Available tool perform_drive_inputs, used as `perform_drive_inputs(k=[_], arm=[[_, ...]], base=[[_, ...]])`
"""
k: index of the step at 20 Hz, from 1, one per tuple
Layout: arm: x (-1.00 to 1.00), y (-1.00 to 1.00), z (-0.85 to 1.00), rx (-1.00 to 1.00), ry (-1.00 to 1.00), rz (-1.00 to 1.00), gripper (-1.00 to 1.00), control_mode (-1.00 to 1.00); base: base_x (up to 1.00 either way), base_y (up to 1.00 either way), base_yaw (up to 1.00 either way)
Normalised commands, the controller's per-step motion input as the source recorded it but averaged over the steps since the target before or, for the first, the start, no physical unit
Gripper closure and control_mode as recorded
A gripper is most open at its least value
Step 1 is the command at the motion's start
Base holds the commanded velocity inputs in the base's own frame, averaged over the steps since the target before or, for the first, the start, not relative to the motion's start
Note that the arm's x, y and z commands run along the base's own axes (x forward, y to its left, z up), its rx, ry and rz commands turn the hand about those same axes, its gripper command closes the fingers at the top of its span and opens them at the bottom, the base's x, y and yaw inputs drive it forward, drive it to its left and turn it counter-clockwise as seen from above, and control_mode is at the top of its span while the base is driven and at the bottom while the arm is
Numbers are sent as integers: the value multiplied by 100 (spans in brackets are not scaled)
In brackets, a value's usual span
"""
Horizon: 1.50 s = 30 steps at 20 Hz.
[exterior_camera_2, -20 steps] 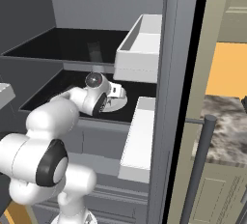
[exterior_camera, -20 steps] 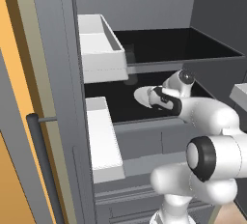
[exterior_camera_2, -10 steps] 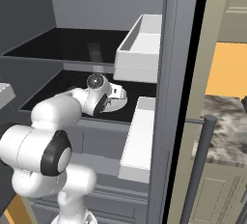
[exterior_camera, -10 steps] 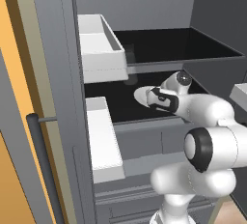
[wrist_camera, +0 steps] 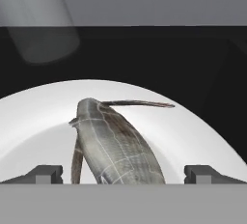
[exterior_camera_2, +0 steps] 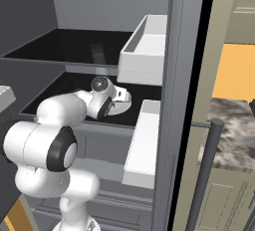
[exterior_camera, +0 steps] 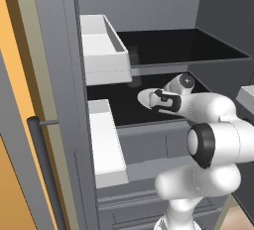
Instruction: Retrieve the fish from the fridge and place it on the saucepan with marinade on the stove.
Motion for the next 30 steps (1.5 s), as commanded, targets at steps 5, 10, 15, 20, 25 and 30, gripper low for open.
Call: perform_drive_inputs(k=[5, 10, 15, 20, 25, 30], arm=[[2, 0, -1, 0, 0, 0, -100, -100], [0, 0, 0, 0, 0, 0, -100, -100], [0, 0, 0, 0, 0, 0, -100, -100], [0, -1, 0, 0, 0, 0, -100, -100], [0, -1, 0, 0, 0, 0, 100, -100], [0, 0, 0, 0, 0, 0, 100, -100]], base=[[0, 0, 0], [0, 0, 0], [0, 0, 0], [0, 0, 0], [0, 0, 0], [0, 0, 0]])
